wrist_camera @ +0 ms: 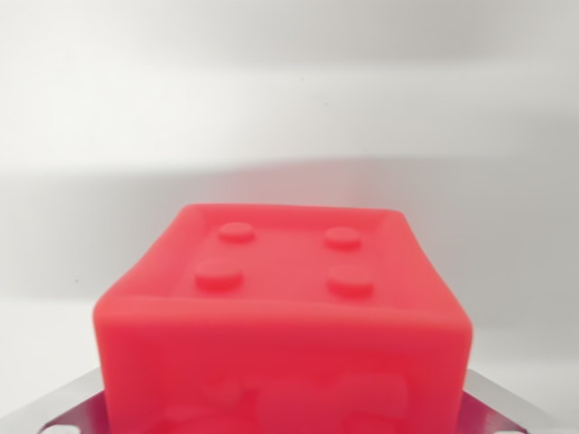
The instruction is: Destack cube
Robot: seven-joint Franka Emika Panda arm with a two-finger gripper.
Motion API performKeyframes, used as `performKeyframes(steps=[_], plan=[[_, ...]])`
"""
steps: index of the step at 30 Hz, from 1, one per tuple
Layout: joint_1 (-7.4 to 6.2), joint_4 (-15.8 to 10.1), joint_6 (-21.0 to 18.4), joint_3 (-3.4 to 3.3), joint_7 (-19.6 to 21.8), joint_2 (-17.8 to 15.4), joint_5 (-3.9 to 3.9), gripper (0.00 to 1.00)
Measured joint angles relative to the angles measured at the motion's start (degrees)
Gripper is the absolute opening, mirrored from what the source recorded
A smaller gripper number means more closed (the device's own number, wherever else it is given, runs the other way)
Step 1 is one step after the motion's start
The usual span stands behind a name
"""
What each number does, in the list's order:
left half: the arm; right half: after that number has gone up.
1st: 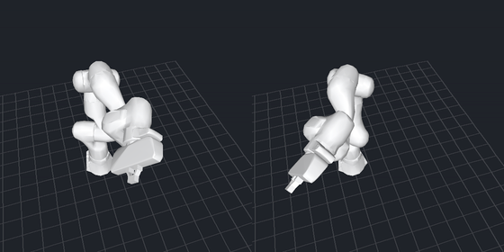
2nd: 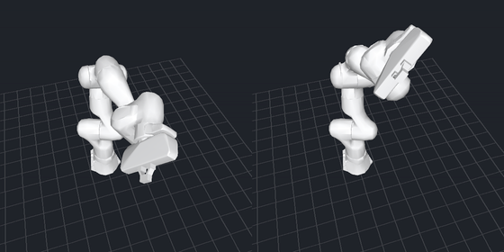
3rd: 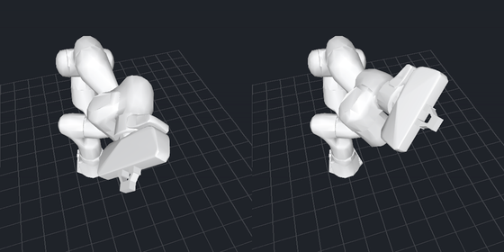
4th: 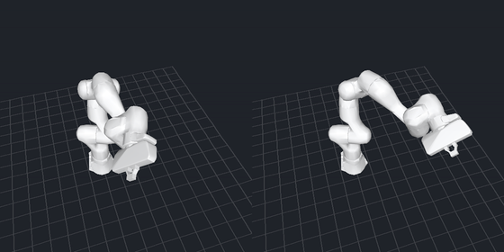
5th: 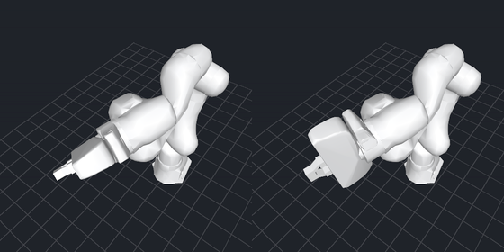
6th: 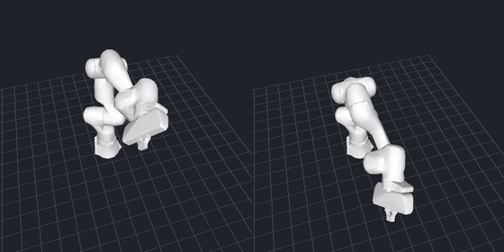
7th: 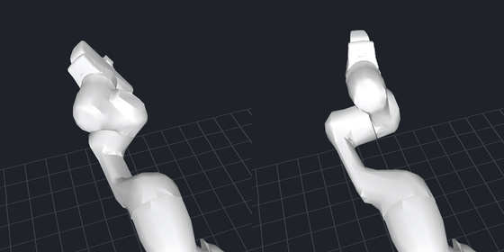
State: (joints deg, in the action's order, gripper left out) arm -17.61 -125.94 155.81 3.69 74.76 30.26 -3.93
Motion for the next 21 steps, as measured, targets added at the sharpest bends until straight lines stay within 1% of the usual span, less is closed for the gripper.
performKeyframes(steps=[8,21], plan=[[-0.45,0.6,1.4,-0.47,0.0,1.9,0.0,0.0],[-0.71,1.0,2.4,-0.76,0.0,3.3,0.0,0.0]])
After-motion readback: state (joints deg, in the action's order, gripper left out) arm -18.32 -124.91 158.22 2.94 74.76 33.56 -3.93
